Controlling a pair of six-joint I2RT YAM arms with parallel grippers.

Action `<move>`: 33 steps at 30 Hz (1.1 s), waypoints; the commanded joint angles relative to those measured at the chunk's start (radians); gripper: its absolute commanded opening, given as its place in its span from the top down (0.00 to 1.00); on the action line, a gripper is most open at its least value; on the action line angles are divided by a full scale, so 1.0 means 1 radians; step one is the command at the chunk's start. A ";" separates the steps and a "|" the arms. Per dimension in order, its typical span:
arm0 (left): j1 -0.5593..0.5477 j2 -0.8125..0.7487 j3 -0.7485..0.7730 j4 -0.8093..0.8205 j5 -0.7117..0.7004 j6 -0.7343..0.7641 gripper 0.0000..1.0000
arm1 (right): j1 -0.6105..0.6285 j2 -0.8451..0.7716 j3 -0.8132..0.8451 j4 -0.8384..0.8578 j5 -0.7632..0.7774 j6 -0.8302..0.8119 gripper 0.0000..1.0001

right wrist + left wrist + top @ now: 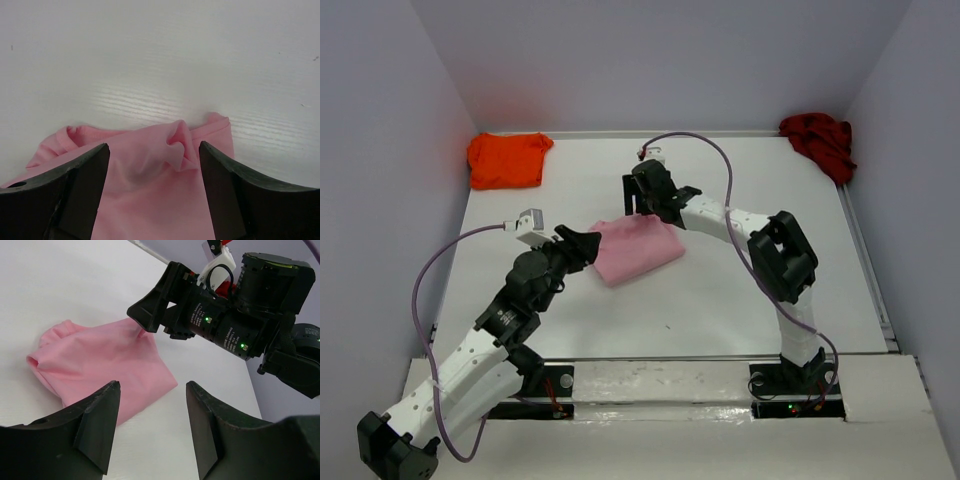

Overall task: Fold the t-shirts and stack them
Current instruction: Fold the tshirt

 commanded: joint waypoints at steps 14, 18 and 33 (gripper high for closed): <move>0.001 0.106 0.033 0.073 -0.076 0.095 0.01 | 0.004 -0.205 -0.154 0.022 -0.175 -0.005 0.14; 0.001 0.141 0.033 0.084 -0.086 0.106 0.01 | 0.013 -0.157 -0.145 0.042 -0.229 0.024 0.14; 0.003 0.115 0.014 0.067 -0.074 0.094 0.01 | 0.013 0.068 -0.097 0.130 -0.217 0.035 0.14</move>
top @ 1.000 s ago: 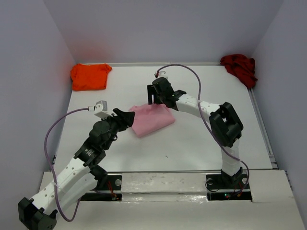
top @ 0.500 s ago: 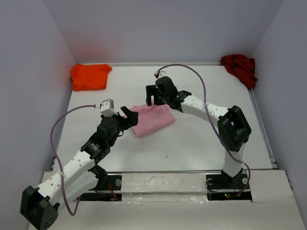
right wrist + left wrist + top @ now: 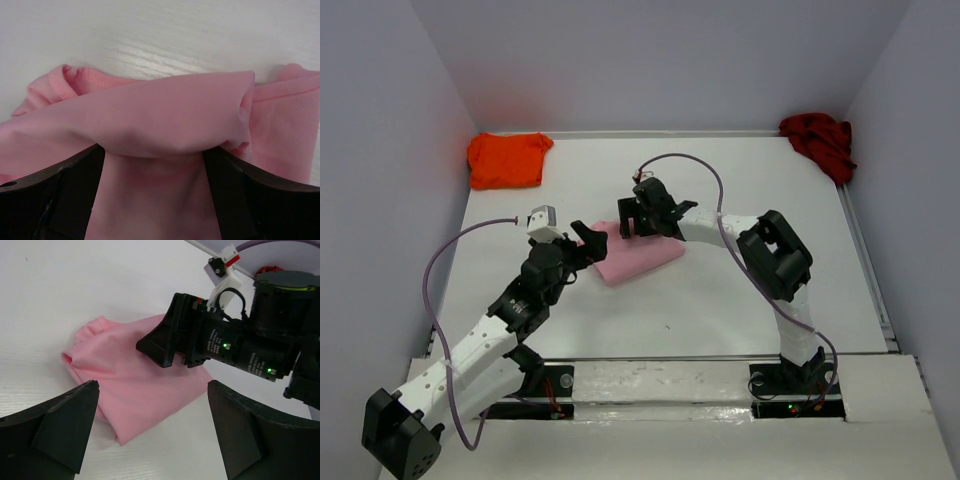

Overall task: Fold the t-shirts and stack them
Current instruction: Fold the tshirt

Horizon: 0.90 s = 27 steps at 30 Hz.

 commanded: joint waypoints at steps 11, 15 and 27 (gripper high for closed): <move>0.024 0.392 -0.012 0.331 0.076 -0.074 0.02 | -0.010 0.016 -0.079 0.131 -0.015 0.050 0.15; 0.056 0.560 0.027 0.400 0.134 -0.081 0.04 | -0.010 -0.021 -0.108 0.136 -0.007 0.058 0.15; 0.182 0.891 0.129 0.511 0.212 -0.032 0.08 | -0.010 -0.107 -0.232 0.174 -0.005 0.062 0.15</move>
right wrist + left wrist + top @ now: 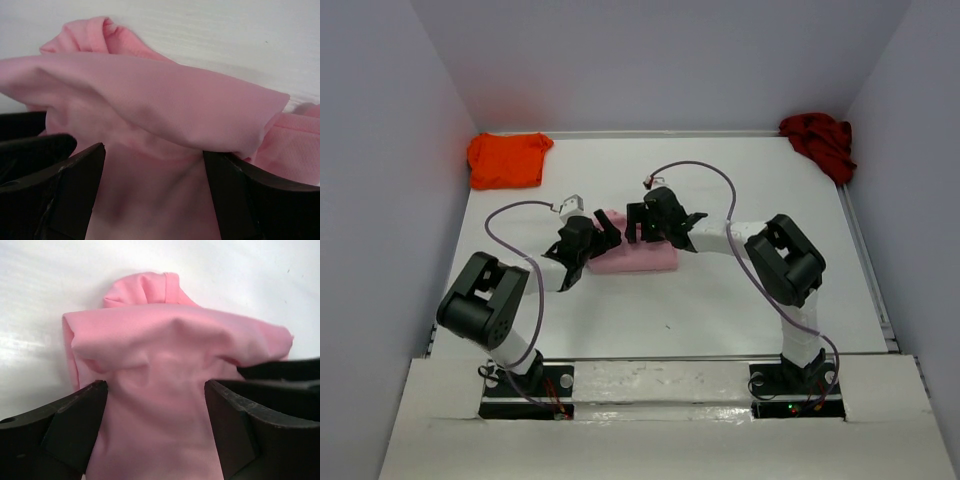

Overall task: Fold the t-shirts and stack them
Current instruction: Fold the tshirt

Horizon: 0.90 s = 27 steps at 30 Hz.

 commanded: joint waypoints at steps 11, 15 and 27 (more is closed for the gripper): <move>0.061 0.126 0.213 -0.085 0.243 0.083 0.12 | -0.013 -0.071 -0.106 -0.005 0.056 0.005 0.16; 0.057 0.071 0.239 -0.145 0.252 0.099 0.12 | -0.013 -0.100 -0.100 -0.014 0.059 0.000 0.16; 0.058 -0.140 0.223 -0.178 0.174 0.106 0.11 | -0.022 -0.210 -0.039 -0.061 0.077 -0.028 0.15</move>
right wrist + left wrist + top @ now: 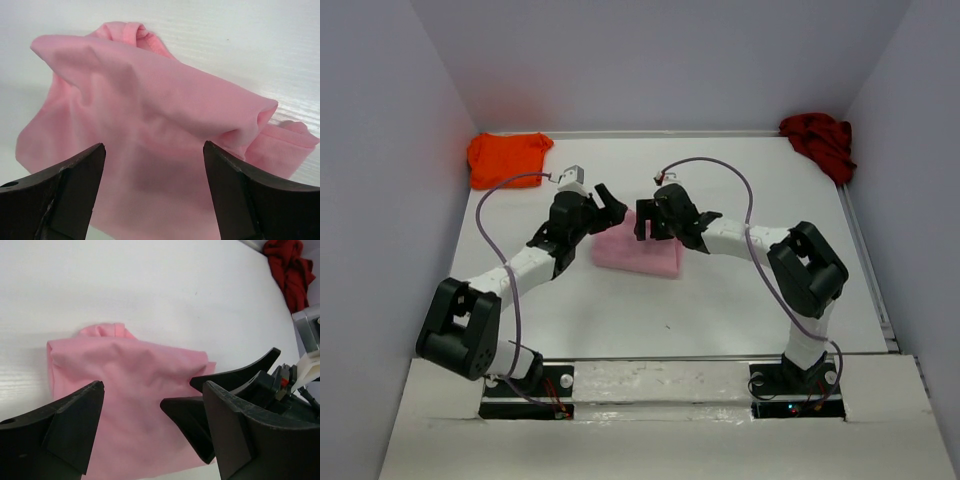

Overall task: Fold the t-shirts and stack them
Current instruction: Fold the tshirt, then neatly place the folded tshirt to the corner

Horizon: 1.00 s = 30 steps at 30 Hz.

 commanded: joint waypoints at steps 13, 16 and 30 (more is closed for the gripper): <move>0.027 0.285 0.098 0.168 0.064 -0.017 0.12 | -0.036 -0.006 0.088 -0.024 0.180 -0.053 0.15; 0.029 0.340 0.127 0.171 0.073 -0.017 0.12 | -0.036 0.051 0.101 -0.027 0.177 -0.038 0.15; 0.029 0.257 0.110 0.160 0.089 -0.014 0.12 | -0.065 0.102 0.078 -0.031 0.168 -0.016 0.16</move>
